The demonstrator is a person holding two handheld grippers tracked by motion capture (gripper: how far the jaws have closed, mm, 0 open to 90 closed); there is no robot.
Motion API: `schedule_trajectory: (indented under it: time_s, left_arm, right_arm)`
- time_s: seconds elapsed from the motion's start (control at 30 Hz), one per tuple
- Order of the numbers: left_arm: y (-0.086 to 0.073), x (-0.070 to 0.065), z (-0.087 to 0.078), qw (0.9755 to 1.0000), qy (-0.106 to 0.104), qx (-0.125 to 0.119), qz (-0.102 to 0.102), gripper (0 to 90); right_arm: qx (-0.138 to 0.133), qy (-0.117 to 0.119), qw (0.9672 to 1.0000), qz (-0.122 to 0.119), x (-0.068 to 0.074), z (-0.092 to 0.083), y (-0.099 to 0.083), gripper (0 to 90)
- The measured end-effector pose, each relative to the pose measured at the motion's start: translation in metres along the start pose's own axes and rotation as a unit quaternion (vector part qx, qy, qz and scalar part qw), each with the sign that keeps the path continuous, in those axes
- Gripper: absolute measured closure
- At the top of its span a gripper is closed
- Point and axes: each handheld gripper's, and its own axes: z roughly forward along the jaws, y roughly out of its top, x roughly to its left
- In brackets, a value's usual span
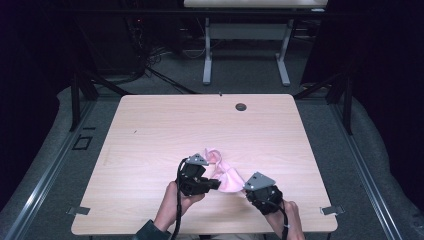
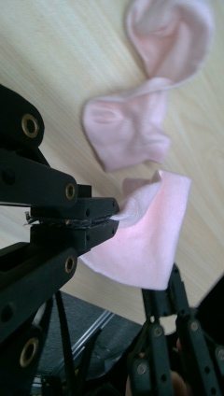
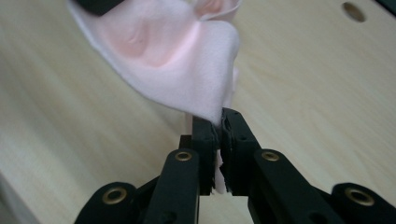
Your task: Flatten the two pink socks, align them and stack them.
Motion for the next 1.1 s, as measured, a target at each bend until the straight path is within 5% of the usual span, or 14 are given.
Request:
schedule_trajectory:
  time_s: [0.1, 0.2, 0.3, 0.43, 0.63, 0.93, 1.1]
  left_arm:
    - [-0.014, 0.012, 0.005, 0.9996, 0.003, 0.023, -0.013, 89.0]
    - [-0.028, 0.023, 0.006, 0.9988, 0.009, 0.038, -0.028, 88.9]
    - [-0.038, 0.031, 0.002, 0.9982, 0.012, 0.044, -0.039, 88.9]
    - [-0.047, 0.038, -0.001, 0.9976, 0.015, 0.043, -0.052, 88.8]
    - [-0.056, 0.044, -0.004, 0.9968, 0.022, 0.048, -0.06, 88.6]
    - [-0.068, 0.051, -0.016, 0.9953, 0.049, 0.053, -0.064, 87.5]
    - [-0.072, 0.051, -0.018, 0.9944, 0.066, 0.054, -0.063, 80.0]
  right_arm:
    - [0.025, 0.058, 0.998, -0.001, 0.01, 0.017, -0.007, 77.9]
    - [0.026, 0.138, 0.9901, 0.015, 0.014, 0.027, -0.013, 68.3]
    - [0.017, 0.177, 0.9834, 0.037, 0.01, 0.028, -0.016, 60.7]
    - [0.014, 0.187, 0.9806, 0.057, -0.001, 0.026, -0.018, 55.2]
    - [0.019, 0.189, 0.9809, 0.043, 0.017, 0.036, -0.019, 45.7]
    - [0.011, 0.205, 0.9768, 0.06, 0.007, 0.042, -0.015, 45.9]
    - [0.011, 0.185, 0.9791, 0.084, -0.001, 0.046, -0.011, 50.5]
